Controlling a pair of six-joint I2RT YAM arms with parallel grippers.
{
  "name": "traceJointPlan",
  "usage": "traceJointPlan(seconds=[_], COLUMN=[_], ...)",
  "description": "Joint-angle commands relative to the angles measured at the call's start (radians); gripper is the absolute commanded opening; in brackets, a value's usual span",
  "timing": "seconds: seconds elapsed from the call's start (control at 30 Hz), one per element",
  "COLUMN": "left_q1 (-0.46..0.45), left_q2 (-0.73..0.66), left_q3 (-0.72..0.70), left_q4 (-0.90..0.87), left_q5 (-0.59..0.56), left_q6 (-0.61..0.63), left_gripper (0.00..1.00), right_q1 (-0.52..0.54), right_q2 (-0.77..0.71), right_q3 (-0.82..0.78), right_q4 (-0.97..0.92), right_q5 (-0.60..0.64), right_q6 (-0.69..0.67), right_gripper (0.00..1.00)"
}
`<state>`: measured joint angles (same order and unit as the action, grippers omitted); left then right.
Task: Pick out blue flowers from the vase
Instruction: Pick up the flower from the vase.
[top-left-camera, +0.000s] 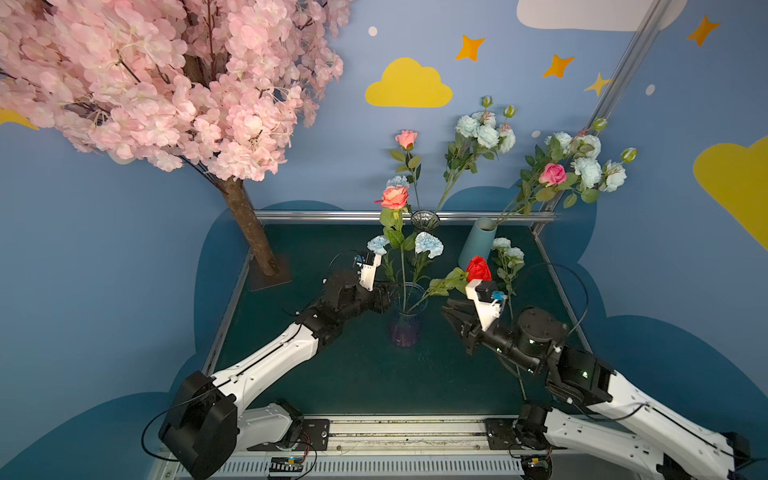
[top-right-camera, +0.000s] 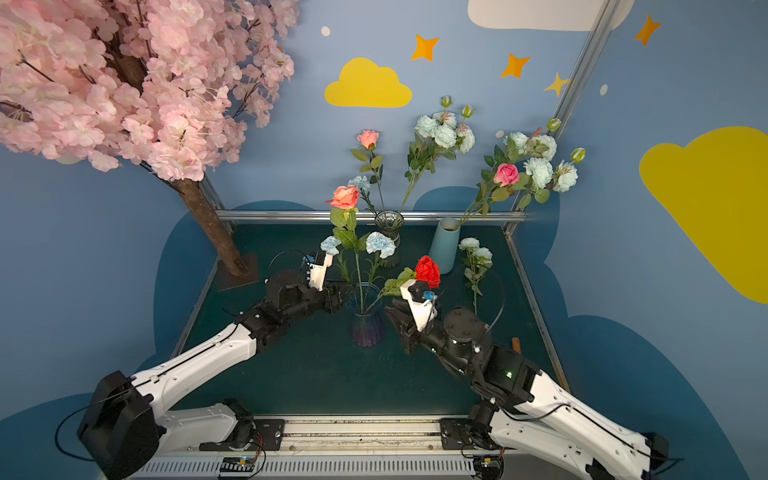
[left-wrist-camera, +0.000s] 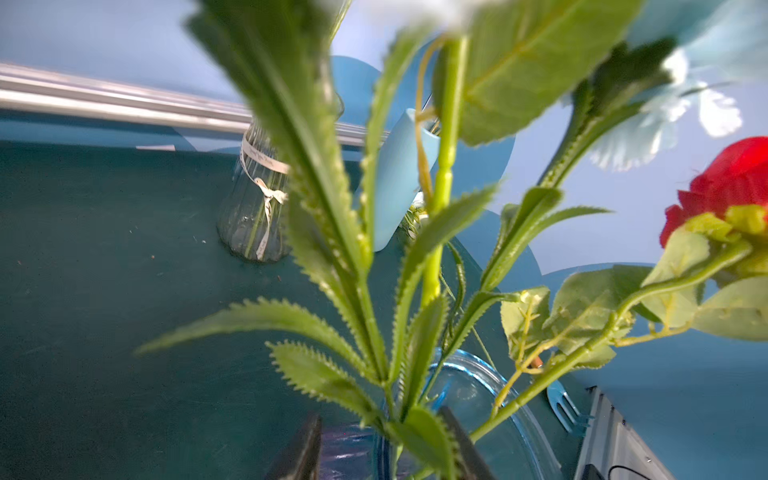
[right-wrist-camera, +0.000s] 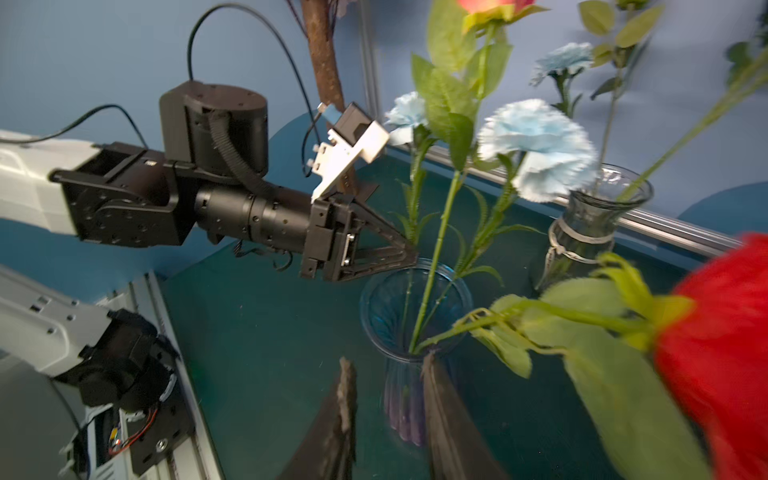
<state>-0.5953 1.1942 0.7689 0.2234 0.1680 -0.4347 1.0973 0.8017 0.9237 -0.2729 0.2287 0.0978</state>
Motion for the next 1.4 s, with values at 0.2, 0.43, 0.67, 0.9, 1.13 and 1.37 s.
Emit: traceJointPlan(seconds=[0.2, 0.43, 0.67, 0.9, 1.13, 1.37], left_q1=[0.007, 0.036, 0.090, 0.127, 0.134, 0.133], left_q2=[-0.352, -0.483, -0.369, -0.293, -0.148, 0.009], left_q3=[-0.267, -0.436, -0.435, -0.407, -0.256, -0.196], left_q4=[0.156, 0.188, 0.193, 0.205, 0.218, 0.256], left_q5=[-0.161, -0.353, -0.317, -0.243, -0.149, -0.040], left_q6=[0.058, 0.091, 0.089, 0.061, 0.093, 0.080], left_gripper=[0.54, 0.59, 0.69, 0.76, 0.76, 0.78], right_q1=[-0.011, -0.153, -0.165, -0.172, -0.196, -0.200], right_q2=[0.349, 0.480, 0.615, 0.679, 0.728, 0.764], right_q3=[0.266, 0.340, 0.447, 0.466, 0.451, 0.443], right_q4=[-0.106, -0.160, -0.285, -0.287, -0.241, -0.210], right_q5=[0.062, -0.138, -0.179, -0.167, -0.211, -0.222], right_q6=[0.028, 0.109, 0.045, 0.050, 0.084, 0.101], right_gripper=[0.23, 0.21, 0.19, 0.20, 0.19, 0.19])
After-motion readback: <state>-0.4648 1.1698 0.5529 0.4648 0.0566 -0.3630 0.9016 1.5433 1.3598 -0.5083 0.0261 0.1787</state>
